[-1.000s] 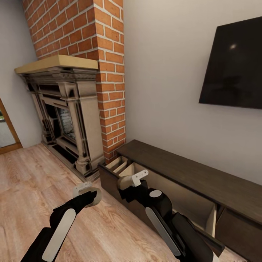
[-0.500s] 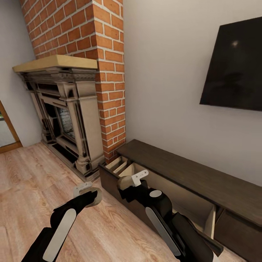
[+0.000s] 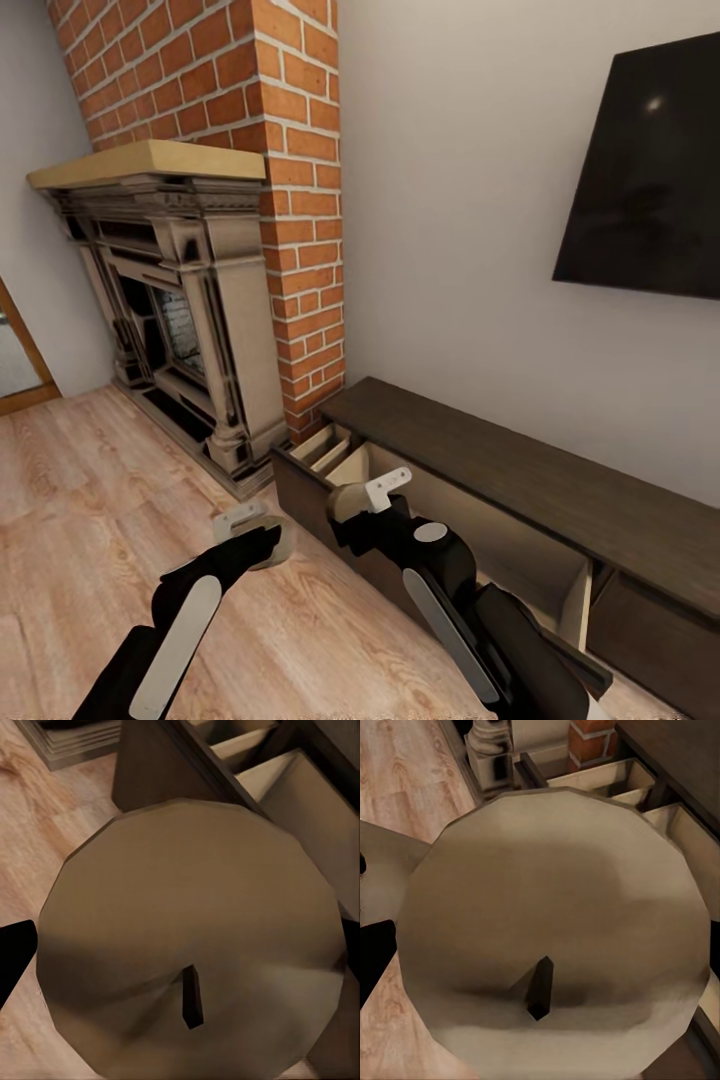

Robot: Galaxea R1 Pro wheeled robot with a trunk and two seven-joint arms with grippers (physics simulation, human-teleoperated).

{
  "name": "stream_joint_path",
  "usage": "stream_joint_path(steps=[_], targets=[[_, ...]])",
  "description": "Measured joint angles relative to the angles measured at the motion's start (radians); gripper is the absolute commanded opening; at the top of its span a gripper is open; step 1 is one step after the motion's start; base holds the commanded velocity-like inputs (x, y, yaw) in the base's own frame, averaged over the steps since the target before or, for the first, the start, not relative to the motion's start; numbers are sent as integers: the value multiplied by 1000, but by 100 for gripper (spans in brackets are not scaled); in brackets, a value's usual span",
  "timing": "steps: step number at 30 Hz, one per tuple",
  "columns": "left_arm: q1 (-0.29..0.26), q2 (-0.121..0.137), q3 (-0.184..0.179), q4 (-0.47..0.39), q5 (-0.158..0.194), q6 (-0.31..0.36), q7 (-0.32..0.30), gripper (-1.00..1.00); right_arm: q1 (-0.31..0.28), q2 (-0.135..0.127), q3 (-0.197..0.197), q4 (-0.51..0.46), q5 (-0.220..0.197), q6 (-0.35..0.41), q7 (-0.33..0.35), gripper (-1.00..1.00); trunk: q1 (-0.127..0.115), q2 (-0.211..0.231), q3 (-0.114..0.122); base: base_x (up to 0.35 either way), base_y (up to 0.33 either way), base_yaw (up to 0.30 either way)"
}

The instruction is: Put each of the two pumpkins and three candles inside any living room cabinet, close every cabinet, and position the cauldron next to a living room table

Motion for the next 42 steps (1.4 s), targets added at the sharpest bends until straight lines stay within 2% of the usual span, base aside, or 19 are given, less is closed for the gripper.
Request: stream_joint_path(steps=[13, 33, 34, 35, 36, 37, 38, 39, 41, 42], targets=[[0, 0, 3, -8, -3, 1, -22, -100, -10, 2, -1, -9, 0, -1, -1, -100, 0, 0, -19, 19, 8, 0], [0, -1, 2, -9, -3, 5, -19, -100, -5, 1, -1, -15, 2, -24, 3, -100, -1, 0, -21, 272, 123, 0], [-22, -1, 3, -21, 1, 35, -19, -100, -3, -25, -39, -21, -23, -17, 1, -100, 0, 0, -21, 123, 141, -46], [-50, -1, 4, -39, -2, 80, -17, -100, -2, -42, -79, -25, 32, 10, 0, -100, 0, 0, -21, 99, 113, -72], [-65, -1, 4, -48, -2, 104, -16, -100, -1, -49, -94, -27, 28, 19, 1, -100, 0, 0, -20, 79, 90, -99], [-77, -1, 4, -57, -2, 123, -15, -100, -1, -53, -106, -28, -10, 22, 2, -100, 0, 0, -20, 50, 58, -153], [-97, -2, 5, -71, -1, 152, -14, -100, -1, -59, -130, -30, -6, 40, 1, -100, 0, 0, -19, 40, 46, -176], [-108, -2, 5, -77, -1, 165, -14, -100, -1, -61, -141, -31, 17, 50, 1, -100, 0, 0, -19, 32, 37, -195], [-131, -3, 4, -86, -1, 184, -14, -100, 0, -64, -154, -32, -8, 56, 2, -100, 0, 0, -17, 21, 24, -222], [-150, -5, 2, -91, 0, 199, -13, -100, -1, -66, -165, -33, -2, 63, 2, -100, 0, 0, -17, 13, 15, -242]])
